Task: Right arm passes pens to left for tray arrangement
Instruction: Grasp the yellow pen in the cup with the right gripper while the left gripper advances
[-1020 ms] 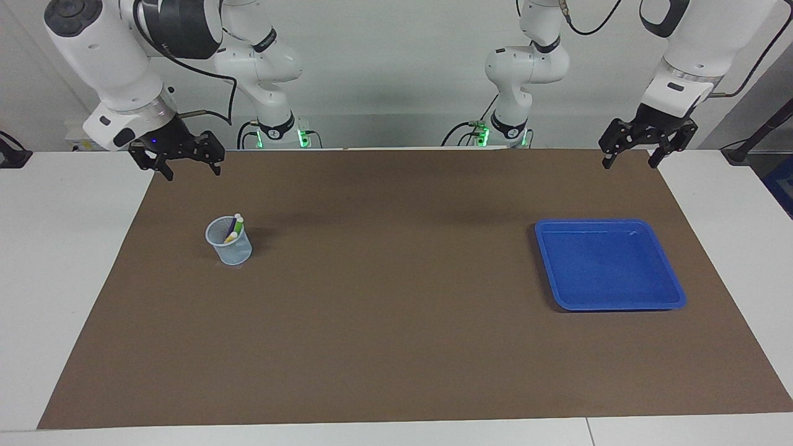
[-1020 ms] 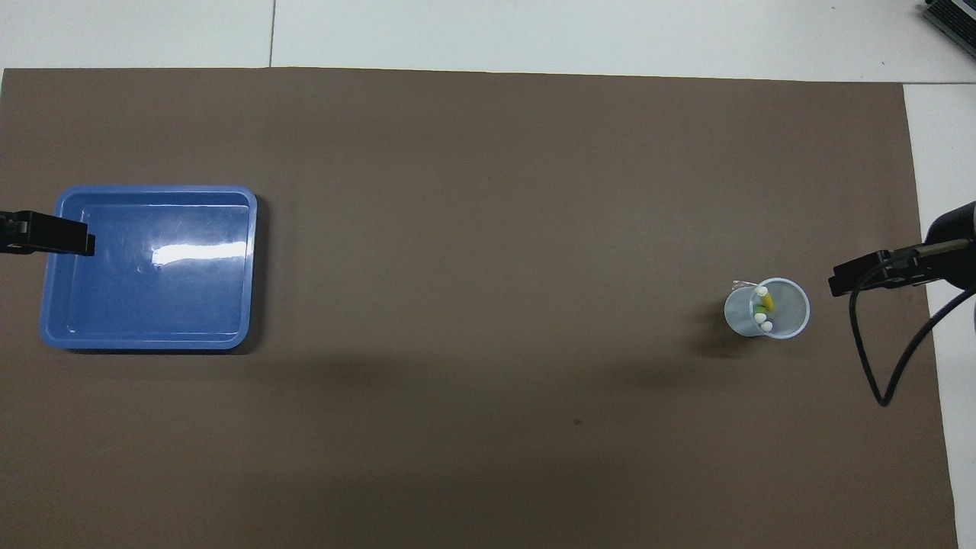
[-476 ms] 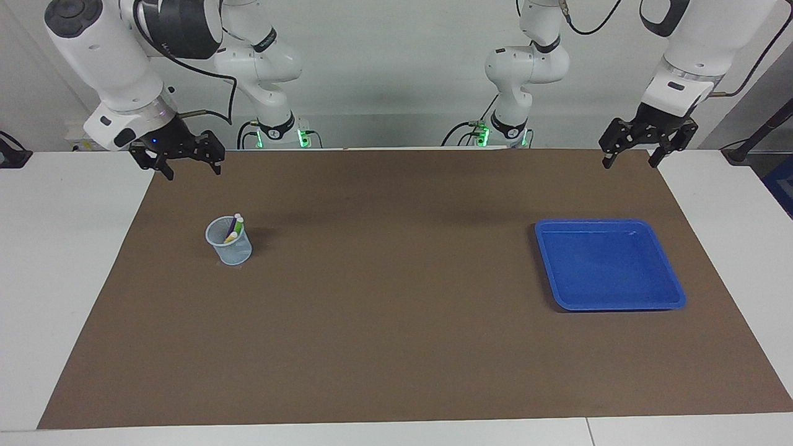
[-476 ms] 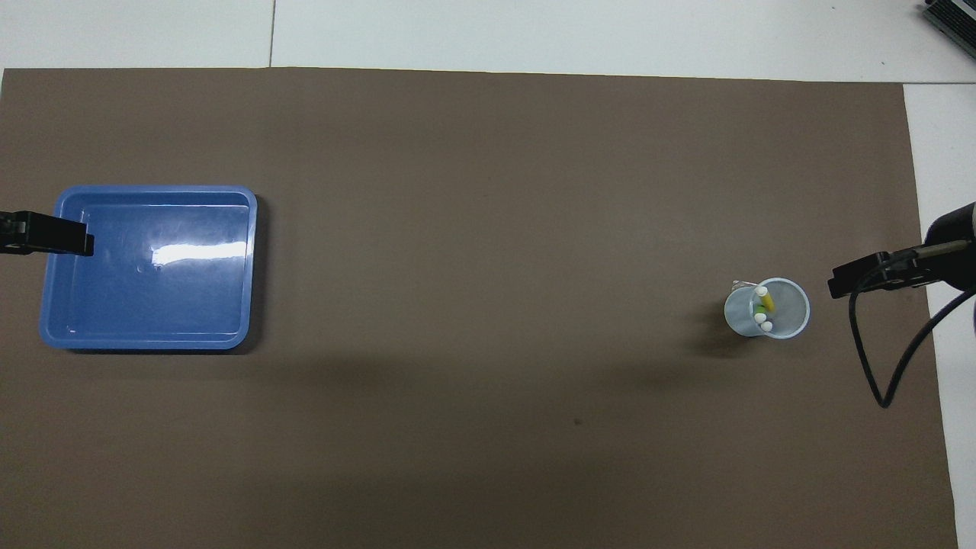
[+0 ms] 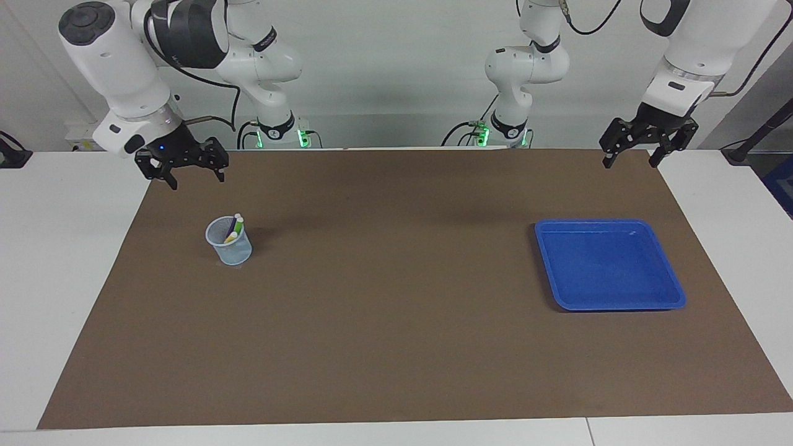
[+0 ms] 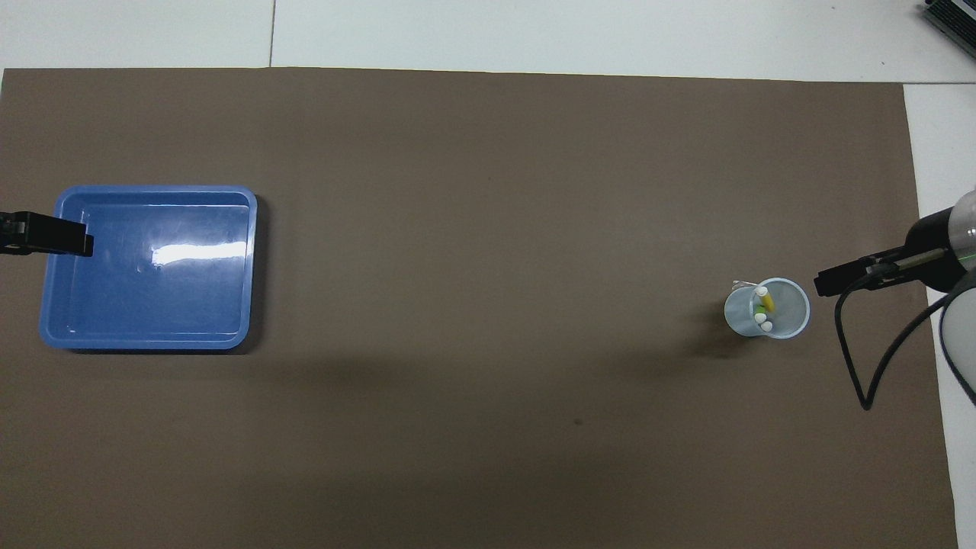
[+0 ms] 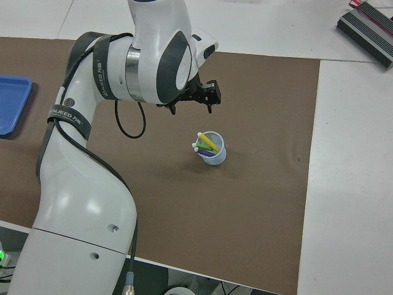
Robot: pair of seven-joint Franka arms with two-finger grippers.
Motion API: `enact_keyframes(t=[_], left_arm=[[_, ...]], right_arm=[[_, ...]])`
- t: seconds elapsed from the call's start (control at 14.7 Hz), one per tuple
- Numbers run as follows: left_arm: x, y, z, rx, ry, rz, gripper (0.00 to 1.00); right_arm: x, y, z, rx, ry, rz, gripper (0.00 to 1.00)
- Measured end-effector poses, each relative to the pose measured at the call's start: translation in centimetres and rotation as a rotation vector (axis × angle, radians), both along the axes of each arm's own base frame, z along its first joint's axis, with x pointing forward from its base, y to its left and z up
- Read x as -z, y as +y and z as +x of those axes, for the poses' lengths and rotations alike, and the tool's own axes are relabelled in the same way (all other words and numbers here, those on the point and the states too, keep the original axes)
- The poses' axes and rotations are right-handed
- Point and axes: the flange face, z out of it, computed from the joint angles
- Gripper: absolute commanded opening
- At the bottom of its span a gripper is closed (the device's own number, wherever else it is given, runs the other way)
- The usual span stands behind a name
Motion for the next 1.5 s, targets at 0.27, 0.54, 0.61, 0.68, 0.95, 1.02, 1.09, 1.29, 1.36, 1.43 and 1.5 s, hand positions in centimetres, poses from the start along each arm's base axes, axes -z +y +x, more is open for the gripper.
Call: enact_keyframes(t=[0.27, 0.54, 0.61, 0.68, 0.95, 1.02, 1.09, 1.29, 1.36, 1.43, 1.5], left_arm=[[0.2, 0.0, -0.1, 0.000, 0.011, 0.000, 1.00], [0.8, -0.2, -0.3, -0.011, 0.031, 0.000, 1.00], [1.1, -0.5, -0.5, -0.036, 0.038, -0.002, 1.00], [1.7, -1.1, -0.7, -0.073, 0.047, -0.009, 1.00], [4.3, -6.0, -2.2, -0.214, 0.042, -0.110, 1.00], [5.0, -6.8, -2.7, -0.244, 0.045, -0.154, 1.00], [5.8, -7.2, -3.4, -0.275, 0.053, -0.196, 1.00], [7.7, -8.0, -5.4, -0.376, 0.112, -0.288, 1.00], [8.1, -8.3, -6.0, -0.414, 0.140, -0.327, 1.00], [8.5, -8.7, -6.6, -0.446, 0.165, -0.361, 1.00], [8.9, -9.1, -7.2, -0.471, 0.191, -0.390, 1.00]], right_arm=[[4.0, 0.1, 0.6, -0.200, -0.053, 0.003, 0.96], [9.4, -1.2, 2.0, -0.341, -0.055, 0.000, 0.56], [10.6, -1.2, 2.5, -0.353, -0.051, -0.002, 0.51], [11.7, -1.1, 2.8, -0.356, -0.048, -0.003, 0.51], [14.7, 0.1, 2.6, -0.325, -0.018, 0.000, 0.51], [14.9, 0.5, 2.5, -0.303, -0.012, 0.000, 0.51], [15.1, 0.8, 2.4, -0.274, -0.009, -0.001, 0.51], [15.5, 1.0, 2.2, -0.210, 0.000, -0.002, 0.51], [15.7, 1.0, 2.1, -0.205, 0.005, -0.002, 0.51], [16.0, 1.0, 2.0, -0.203, 0.010, -0.002, 0.51], [16.3, 1.0, 1.8, -0.202, 0.017, -0.001, 0.51]])
